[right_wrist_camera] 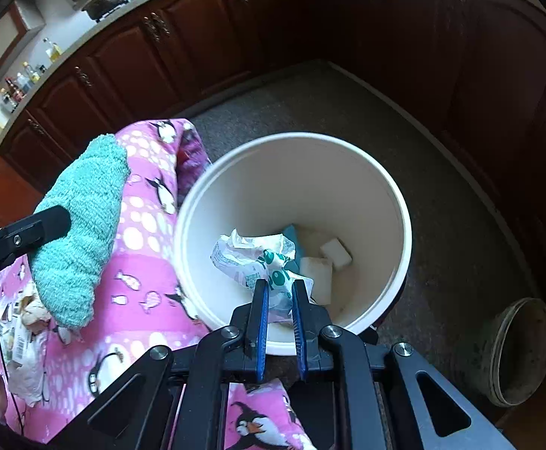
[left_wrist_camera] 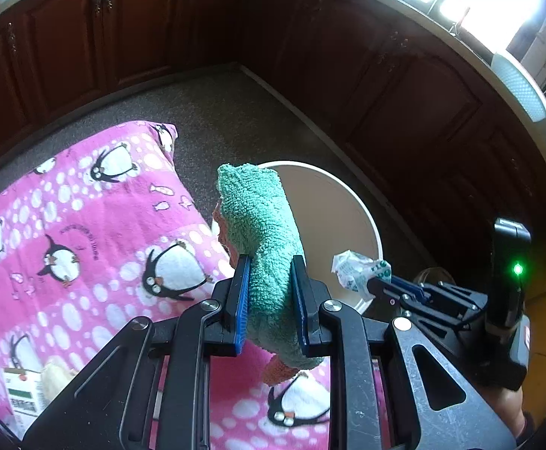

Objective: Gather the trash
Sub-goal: 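Open the left tool dropping the green cloth while the right tool releases the wrapper, then move both open tools back over the table toward the remaining trash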

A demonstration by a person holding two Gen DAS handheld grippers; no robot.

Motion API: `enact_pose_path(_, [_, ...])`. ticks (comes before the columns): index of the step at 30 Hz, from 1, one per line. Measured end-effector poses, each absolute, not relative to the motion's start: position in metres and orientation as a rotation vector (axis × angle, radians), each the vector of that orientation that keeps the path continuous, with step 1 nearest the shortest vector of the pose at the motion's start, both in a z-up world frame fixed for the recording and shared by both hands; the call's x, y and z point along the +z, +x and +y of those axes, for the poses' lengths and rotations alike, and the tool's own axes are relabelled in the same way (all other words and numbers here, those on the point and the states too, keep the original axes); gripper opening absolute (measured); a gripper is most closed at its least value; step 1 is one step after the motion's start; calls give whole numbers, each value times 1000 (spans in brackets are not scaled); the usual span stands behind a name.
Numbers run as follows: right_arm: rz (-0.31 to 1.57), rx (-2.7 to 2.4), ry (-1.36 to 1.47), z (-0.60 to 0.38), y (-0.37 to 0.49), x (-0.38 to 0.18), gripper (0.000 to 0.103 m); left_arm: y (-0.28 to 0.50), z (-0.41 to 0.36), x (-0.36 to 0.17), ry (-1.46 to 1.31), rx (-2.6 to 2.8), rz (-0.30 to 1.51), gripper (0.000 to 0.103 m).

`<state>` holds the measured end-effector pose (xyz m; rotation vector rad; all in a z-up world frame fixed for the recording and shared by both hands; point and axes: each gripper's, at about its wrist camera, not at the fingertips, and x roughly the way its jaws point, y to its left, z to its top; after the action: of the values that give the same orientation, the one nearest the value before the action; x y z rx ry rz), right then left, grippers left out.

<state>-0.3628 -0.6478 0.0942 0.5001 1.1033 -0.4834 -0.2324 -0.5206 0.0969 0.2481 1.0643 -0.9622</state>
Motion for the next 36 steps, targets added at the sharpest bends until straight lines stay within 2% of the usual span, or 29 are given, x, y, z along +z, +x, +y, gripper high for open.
enact_pose_path(11, [1134, -512, 521, -656, -360, 76, 12, -235, -538, 86, 270, -958, 1061, 19])
enact_pose_path(14, [1133, -535, 515, -655, -358, 75, 34, -233, -539, 84, 257, -969, 1066, 22])
enact_pose_path(15, [1123, -540, 523, -655, -357, 75, 39, -235, -537, 86, 253, -972, 1069, 23])
enact_pose_path(17, [1118, -543, 534, -656, -359, 75, 39, -235, -537, 86, 245, -981, 1077, 30])
enact_pose_path(19, [1115, -551, 538, -658, -362, 76, 39, -234, -537, 85, 233, -988, 1080, 47])
enact_pose_path(21, [1112, -555, 545, -659, -363, 77, 39, -234, -535, 86, 221, -998, 1083, 54])
enact_pose_path(36, [1095, -541, 535, -647, -365, 90, 42, -243, -516, 107, 248, -980, 1022, 54])
